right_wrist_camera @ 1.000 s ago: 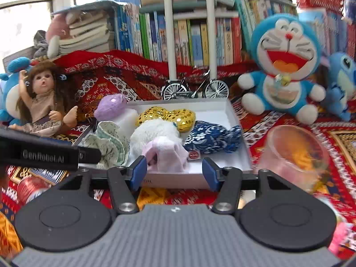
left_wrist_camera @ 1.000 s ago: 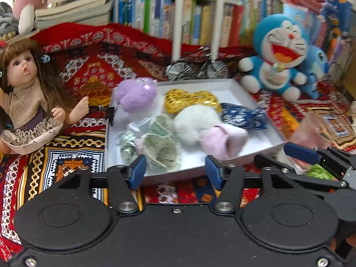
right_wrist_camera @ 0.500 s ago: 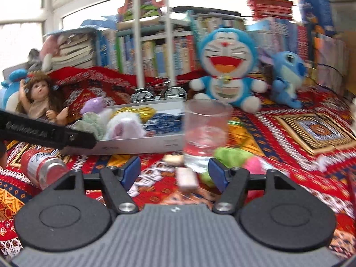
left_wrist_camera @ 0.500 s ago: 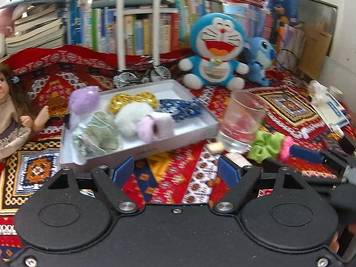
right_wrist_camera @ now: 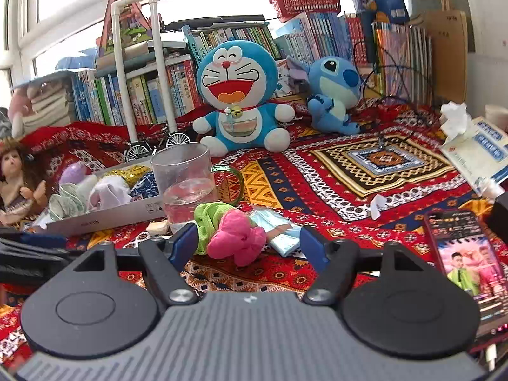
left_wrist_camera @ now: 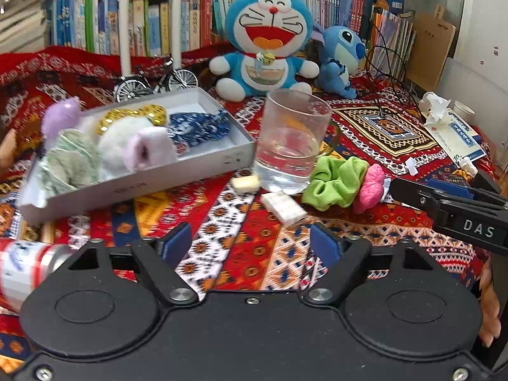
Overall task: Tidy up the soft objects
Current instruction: 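Withdraw both grippers from the box toward the remaining items on the cloth, then grasp the small pink-white box with the left gripper while the right grasps the green and pink scrunchies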
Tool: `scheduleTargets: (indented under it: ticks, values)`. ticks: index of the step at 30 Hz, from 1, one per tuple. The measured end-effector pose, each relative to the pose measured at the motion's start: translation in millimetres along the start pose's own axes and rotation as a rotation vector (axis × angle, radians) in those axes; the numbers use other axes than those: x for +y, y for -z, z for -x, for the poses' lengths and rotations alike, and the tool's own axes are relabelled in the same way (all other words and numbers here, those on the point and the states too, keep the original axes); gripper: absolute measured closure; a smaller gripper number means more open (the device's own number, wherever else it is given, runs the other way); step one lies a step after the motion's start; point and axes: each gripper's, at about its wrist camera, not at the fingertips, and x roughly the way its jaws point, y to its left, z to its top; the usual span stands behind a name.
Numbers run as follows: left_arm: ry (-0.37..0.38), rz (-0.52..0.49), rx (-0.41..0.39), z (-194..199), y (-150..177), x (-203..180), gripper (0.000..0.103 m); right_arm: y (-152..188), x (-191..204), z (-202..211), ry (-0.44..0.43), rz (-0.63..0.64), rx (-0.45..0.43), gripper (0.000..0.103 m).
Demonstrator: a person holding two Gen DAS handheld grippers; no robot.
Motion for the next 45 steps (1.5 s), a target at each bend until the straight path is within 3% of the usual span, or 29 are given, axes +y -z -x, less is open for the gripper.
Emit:
scheduleTargets:
  ticks: [4, 10, 16, 23, 25, 32, 38, 45]
  values:
    - [0.008, 0.017, 0.025, -20, 0, -13, 0.045, -1, -10, -7, -0.043, -0.04, 0.018, 0.022]
    - [-0.026, 0.051, 0.012, -43, 0, -24, 0.046, -3, -26, -19, -0.105, -0.14, 0.045, 0.022]
    - [0.01, 0.108, 0.011, -57, -2, -26, 0.051, -4, -35, -29, -0.149, -0.204, 0.067, 0.022]
    - [-0.037, 0.076, 0.0, -68, -1, -34, 0.075, -7, -32, -41, -0.199, -0.243, 0.078, 0.026]
    - [-0.039, 0.069, -0.004, -67, 0, -34, 0.076, -8, -30, -44, -0.205, -0.237, 0.087, 0.029]
    - [-0.056, 0.044, -0.021, -53, 4, -29, 0.076, -3, -20, -50, -0.197, -0.217, 0.111, 0.06]
    - [-0.069, 0.049, -0.022, -40, 5, -20, 0.076, 0, -17, -44, -0.167, -0.218, 0.087, 0.076]
    - [-0.05, 0.039, -0.046, -12, 0, -6, 0.076, -7, -8, -21, -0.151, -0.146, 0.043, 0.078]
